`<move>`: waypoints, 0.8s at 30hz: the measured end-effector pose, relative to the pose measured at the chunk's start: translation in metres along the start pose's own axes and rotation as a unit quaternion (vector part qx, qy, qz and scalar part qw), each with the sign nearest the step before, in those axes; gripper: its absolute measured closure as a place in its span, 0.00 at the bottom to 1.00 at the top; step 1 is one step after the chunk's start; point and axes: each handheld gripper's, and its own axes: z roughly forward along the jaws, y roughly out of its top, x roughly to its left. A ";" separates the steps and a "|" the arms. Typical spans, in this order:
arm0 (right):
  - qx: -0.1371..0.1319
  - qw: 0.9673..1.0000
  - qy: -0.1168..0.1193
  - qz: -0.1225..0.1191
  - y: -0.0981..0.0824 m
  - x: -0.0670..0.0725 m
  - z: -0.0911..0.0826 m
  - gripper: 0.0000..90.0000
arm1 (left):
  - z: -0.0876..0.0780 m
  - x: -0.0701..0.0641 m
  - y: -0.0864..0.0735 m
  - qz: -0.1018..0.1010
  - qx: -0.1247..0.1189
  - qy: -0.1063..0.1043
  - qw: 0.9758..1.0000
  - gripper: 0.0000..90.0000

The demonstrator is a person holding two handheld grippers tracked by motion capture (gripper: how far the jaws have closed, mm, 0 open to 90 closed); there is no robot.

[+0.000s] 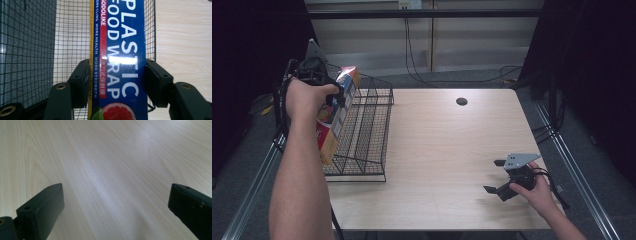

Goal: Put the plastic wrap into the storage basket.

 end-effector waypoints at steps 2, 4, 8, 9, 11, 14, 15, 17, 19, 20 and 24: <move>0.000 1.000 0.000 0.000 0.000 0.000 0.000 0.00 | -0.001 0.002 0.000 0.002 0.000 0.004 1.000 0.49; -0.001 1.000 0.000 0.000 0.000 0.000 0.000 0.00 | -0.002 0.005 0.000 -0.003 -0.002 0.004 1.000 0.49; 0.000 1.000 0.000 0.000 0.000 0.000 0.000 0.00 | -0.001 0.008 -0.001 -0.012 -0.002 0.007 1.000 0.49; 0.001 1.000 0.001 0.001 0.000 0.000 0.000 0.00 | -0.001 0.012 -0.001 -0.003 -0.001 0.013 1.000 0.49; 0.001 1.000 0.001 0.000 0.000 0.000 0.000 0.00 | 0.000 0.012 -0.001 -0.014 -0.001 0.010 1.000 0.49; 0.002 1.000 0.004 0.000 0.000 0.000 0.001 0.00 | 0.002 0.015 -0.002 -0.019 -0.003 0.008 1.000 0.49; 0.001 1.000 0.004 0.001 0.000 0.000 0.001 0.00 | 0.002 0.016 -0.002 -0.019 -0.002 0.009 1.000 0.49; 0.001 1.000 0.003 -0.001 0.000 0.000 0.001 0.00 | 0.002 0.018 -0.002 -0.013 -0.002 0.016 1.000 0.49; 0.002 1.000 0.004 0.000 0.000 0.000 0.001 0.00 | 0.003 0.019 -0.002 -0.016 -0.003 0.015 1.000 0.49; 0.002 1.000 0.004 0.000 0.000 0.000 0.001 0.00 | 0.004 0.020 -0.002 -0.020 -0.004 0.016 1.000 0.49; 0.002 1.000 0.002 0.000 0.000 0.001 0.001 0.00 | 0.005 0.023 -0.002 -0.026 -0.006 0.017 0.999 0.49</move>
